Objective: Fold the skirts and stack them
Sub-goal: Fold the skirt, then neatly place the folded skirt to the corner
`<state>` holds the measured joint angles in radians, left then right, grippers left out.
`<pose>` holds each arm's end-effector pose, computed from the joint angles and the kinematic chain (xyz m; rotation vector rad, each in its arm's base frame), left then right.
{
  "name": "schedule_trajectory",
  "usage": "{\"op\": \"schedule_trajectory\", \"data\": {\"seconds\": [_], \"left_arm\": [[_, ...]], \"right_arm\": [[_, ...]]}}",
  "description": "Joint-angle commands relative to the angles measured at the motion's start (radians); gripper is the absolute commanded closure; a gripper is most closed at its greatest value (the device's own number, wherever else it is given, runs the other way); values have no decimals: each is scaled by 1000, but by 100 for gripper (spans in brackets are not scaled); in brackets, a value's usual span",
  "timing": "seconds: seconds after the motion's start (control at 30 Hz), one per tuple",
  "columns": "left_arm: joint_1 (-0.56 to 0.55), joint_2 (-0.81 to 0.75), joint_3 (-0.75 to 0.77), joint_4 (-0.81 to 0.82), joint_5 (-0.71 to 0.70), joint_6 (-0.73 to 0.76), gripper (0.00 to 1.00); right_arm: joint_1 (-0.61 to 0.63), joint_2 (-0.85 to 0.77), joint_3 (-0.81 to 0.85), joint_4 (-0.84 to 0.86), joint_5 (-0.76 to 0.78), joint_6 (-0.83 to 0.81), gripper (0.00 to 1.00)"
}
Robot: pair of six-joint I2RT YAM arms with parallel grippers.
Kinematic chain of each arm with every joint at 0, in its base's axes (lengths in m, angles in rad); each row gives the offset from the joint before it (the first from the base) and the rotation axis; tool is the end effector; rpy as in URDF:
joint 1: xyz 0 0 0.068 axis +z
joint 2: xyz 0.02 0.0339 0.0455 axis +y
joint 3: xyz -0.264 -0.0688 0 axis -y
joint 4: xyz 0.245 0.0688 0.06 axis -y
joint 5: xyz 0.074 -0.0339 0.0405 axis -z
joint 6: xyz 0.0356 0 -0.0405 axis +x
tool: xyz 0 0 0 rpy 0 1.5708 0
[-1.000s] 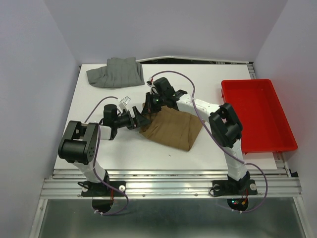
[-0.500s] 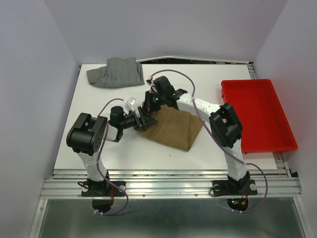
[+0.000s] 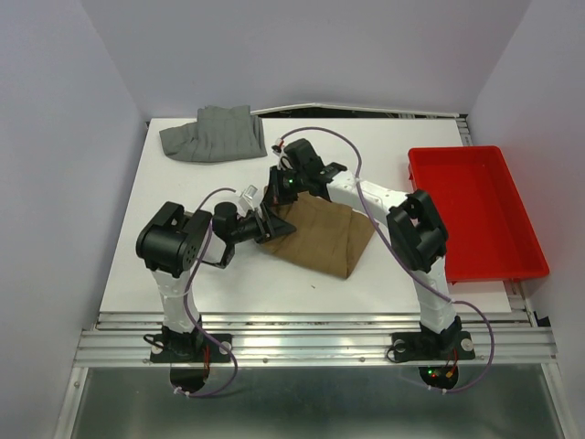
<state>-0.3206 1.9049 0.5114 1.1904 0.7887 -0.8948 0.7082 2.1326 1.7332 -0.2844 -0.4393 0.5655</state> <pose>0.2823 -0.1204 0.1123 0.0797 1.9956 -1.5264 0.3639 0.3315 0.2298 -0.4318 2.4139 1.1266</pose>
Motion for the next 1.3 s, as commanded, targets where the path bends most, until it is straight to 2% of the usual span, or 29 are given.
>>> {"op": "schedule_trajectory", "data": {"seconds": [0.0,0.03,0.07,0.17,0.2,0.27,0.3,0.33,0.37,0.4,0.47,0.5,0.57,0.67,0.7,0.73,0.77,0.83,0.97,1.1,1.27], "left_arm": [[-12,16,15,100,-8,-52,32],[-12,19,18,115,-11,-64,36],[-12,17,21,120,-19,-67,46],[-12,-4,21,124,-35,-75,59],[-12,-27,22,112,-51,-72,69],[-11,-59,32,13,-72,-23,78],[-11,-88,35,-18,-98,-6,87],[-11,-99,41,-75,-101,29,93],[-11,-109,62,-116,-105,48,97],[-11,-124,76,-165,-124,74,100],[-11,-133,129,-326,-147,137,100],[-11,-139,151,-375,-167,198,100],[-11,-141,194,-513,-197,252,100],[-12,-141,297,-699,-267,391,100],[-15,-129,374,-751,-325,481,100],[-17,-121,418,-843,-360,529,100],[-26,-109,506,-882,-414,580,100],[-28,-69,591,-963,-463,690,100],[-29,14,819,-1040,-554,801,100],[-28,117,975,-1071,-580,830,100],[-23,166,1133,-1065,-654,882,100]], "right_arm": [[14,-59,51,51,-35,10,99],[14,-60,51,53,-35,11,99],[14,-60,49,53,-35,11,99],[14,-65,54,47,-26,-9,99],[14,-66,58,41,3,-19,87],[-7,-75,69,16,46,-44,64],[-16,-82,72,10,88,-55,53],[-38,-86,75,4,97,-71,47],[-47,-98,84,-2,118,-81,36],[-58,-105,91,-9,160,-99,30],[-84,-115,107,-30,194,-140,25],[-114,-132,118,-33,239,-160,12],[-151,-145,138,-51,261,-206,0],[-254,-172,163,-85,266,-227,0],[-310,-180,160,-94,255,-225,0],[-338,-201,138,-105,246,-217,0],[-364,-214,120,-108,235,-216,0],[-429,-252,48,-108,186,-216,0],[-475,-312,-59,-108,154,-234,0],[-486,-344,-118,-105,160,-248,0],[-495,-355,-155,-102,160,-254,0]]}}
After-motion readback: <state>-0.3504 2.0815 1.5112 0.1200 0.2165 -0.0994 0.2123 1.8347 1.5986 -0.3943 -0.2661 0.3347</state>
